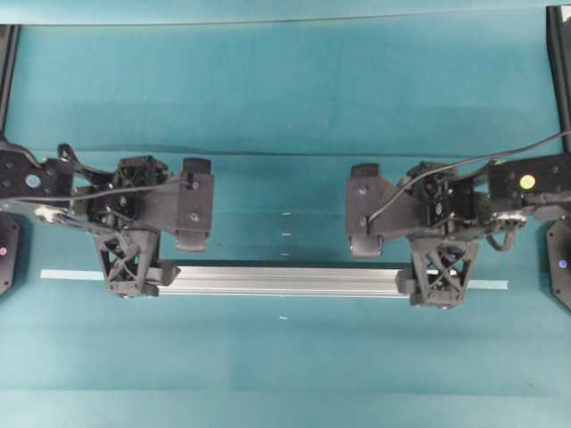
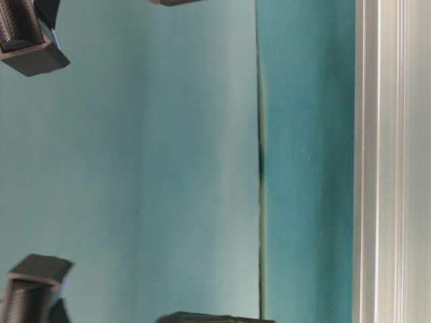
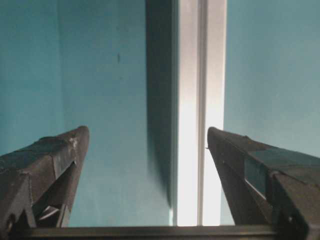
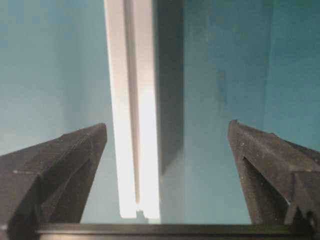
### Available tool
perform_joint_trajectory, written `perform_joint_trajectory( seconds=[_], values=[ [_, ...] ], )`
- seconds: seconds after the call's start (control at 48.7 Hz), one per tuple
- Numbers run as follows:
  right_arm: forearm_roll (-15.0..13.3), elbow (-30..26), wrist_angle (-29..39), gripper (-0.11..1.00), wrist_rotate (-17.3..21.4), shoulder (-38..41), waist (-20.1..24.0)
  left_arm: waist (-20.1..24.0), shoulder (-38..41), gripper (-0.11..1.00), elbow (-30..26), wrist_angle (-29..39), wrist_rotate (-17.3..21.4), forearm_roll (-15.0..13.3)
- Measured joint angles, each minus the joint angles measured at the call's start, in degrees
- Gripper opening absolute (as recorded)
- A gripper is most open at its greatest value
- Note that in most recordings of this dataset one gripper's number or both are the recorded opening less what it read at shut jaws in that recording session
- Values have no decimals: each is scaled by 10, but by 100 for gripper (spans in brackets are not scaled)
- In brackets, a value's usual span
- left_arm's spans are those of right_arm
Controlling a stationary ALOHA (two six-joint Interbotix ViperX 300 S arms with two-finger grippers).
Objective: Lift the metal rail with both hands and move it towards you.
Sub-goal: 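Close both grippers on the silver rail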
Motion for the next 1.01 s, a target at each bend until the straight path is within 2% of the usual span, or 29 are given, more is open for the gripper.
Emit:
perform_joint_trajectory(
  seconds=[0.308, 0.699, 1.007],
  values=[
    [-1, 31, -47, 100, 1, 24, 15, -15, 22, 98, 17, -33, -40, 0],
    [0, 57, -94, 100, 2, 38, 18, -20, 40, 98, 27, -62, -48, 0],
    [1, 69, -116, 100, 2, 41, 20, -38, 43, 98, 32, -72, -70, 1]
  ],
)
